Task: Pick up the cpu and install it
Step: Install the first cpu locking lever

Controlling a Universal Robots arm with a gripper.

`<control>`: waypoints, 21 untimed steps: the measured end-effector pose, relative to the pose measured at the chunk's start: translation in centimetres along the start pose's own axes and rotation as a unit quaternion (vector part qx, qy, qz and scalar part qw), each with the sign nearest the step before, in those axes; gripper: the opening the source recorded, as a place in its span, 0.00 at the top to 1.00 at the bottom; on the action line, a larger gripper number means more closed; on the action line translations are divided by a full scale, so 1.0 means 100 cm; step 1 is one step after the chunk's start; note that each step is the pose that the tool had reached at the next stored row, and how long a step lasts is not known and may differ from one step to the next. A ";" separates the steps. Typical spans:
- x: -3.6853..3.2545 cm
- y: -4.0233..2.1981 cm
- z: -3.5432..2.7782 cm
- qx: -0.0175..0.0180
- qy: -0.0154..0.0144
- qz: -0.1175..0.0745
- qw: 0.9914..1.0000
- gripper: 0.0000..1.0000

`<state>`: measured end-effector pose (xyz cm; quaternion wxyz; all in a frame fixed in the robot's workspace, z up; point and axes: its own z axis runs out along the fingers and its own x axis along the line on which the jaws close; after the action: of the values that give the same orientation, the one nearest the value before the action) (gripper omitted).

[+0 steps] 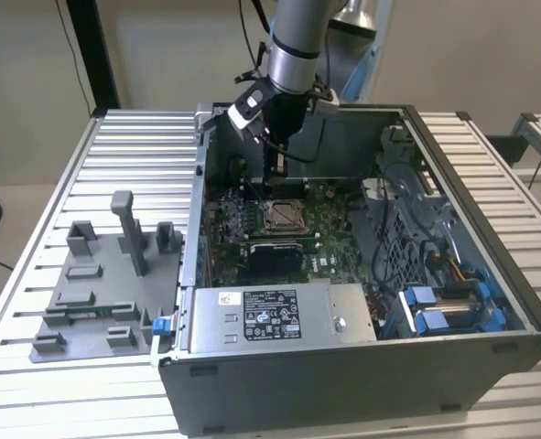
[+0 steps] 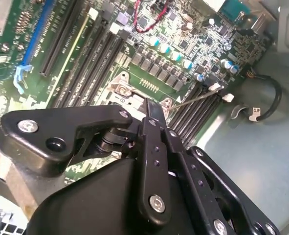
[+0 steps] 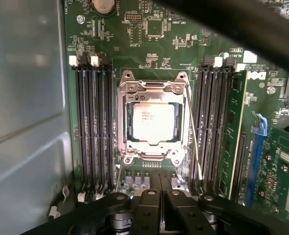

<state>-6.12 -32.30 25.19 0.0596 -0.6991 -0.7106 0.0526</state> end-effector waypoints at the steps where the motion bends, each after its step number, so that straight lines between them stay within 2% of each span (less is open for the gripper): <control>1: -0.0009 -0.0003 -0.0008 0.000 0.000 0.000 1.000 1.00; 8: -0.0067 -0.0025 -0.0070 0.000 0.000 0.000 1.000 1.00; 13: -0.0097 -0.0053 -0.0089 0.000 0.000 0.000 1.000 1.00; 15: -0.0105 -0.0084 -0.0086 0.000 0.000 0.000 1.000 1.00; 18: -0.0106 -0.0168 -0.0072 -0.001 0.001 0.000 1.000 1.00; 19: -0.0106 -0.0197 -0.0067 -0.001 0.003 -0.001 1.000 1.00; 20: -0.0105 -0.0222 -0.0061 -0.003 0.007 -0.002 1.000 1.00; 21: -0.0105 -0.0241 -0.0056 -0.004 0.013 -0.003 1.000 1.00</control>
<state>-8.40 -33.39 26.11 0.0657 -0.6979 -0.7120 0.0404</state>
